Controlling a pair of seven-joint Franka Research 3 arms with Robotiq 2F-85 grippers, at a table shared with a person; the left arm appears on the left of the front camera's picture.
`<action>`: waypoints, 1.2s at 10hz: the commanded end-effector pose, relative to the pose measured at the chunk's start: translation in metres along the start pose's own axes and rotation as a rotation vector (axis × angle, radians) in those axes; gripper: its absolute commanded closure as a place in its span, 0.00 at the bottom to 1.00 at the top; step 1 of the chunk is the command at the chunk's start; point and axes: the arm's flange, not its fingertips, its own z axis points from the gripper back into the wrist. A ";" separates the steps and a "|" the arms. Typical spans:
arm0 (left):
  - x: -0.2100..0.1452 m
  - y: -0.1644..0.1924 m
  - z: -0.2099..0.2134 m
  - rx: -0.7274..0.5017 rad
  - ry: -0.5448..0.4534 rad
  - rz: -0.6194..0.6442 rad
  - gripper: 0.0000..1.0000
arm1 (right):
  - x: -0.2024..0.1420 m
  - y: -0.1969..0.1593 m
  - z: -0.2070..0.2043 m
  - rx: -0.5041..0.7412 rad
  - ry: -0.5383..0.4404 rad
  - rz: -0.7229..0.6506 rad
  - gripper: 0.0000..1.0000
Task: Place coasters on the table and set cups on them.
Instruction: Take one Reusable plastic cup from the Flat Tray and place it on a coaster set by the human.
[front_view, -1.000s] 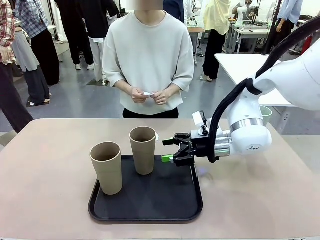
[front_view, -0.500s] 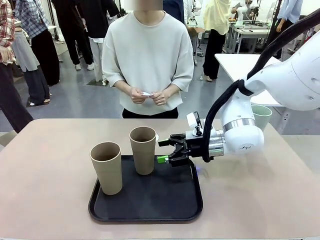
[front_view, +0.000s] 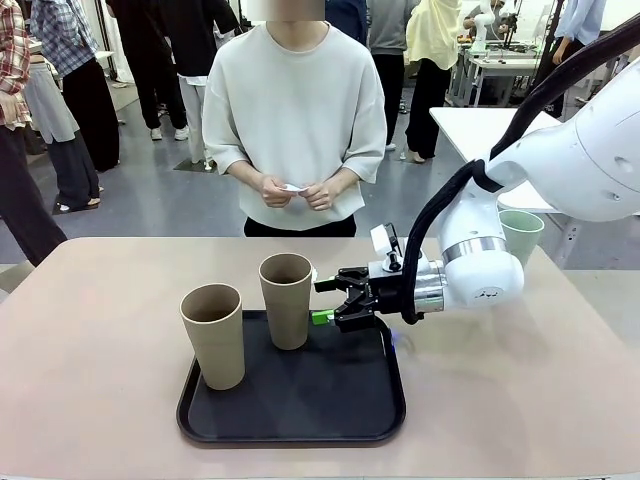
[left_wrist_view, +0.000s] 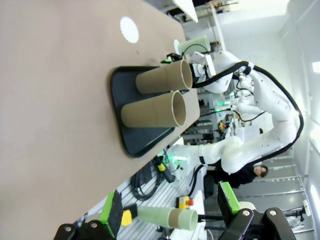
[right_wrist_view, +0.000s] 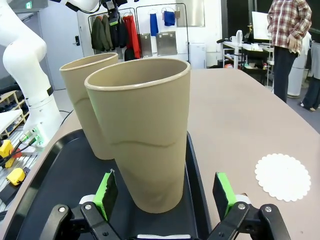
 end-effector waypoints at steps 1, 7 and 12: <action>0.000 0.000 0.001 -0.017 -0.008 -0.015 0.00 | 0.001 0.001 0.001 -0.001 0.000 0.003 0.00; 0.000 0.000 0.001 -0.017 -0.008 -0.015 0.00 | -0.003 -0.016 -0.007 -0.033 -0.042 0.022 0.00; 0.000 0.000 0.001 -0.017 -0.008 -0.015 0.00 | -0.003 -0.008 -0.017 0.074 -0.021 -0.012 0.00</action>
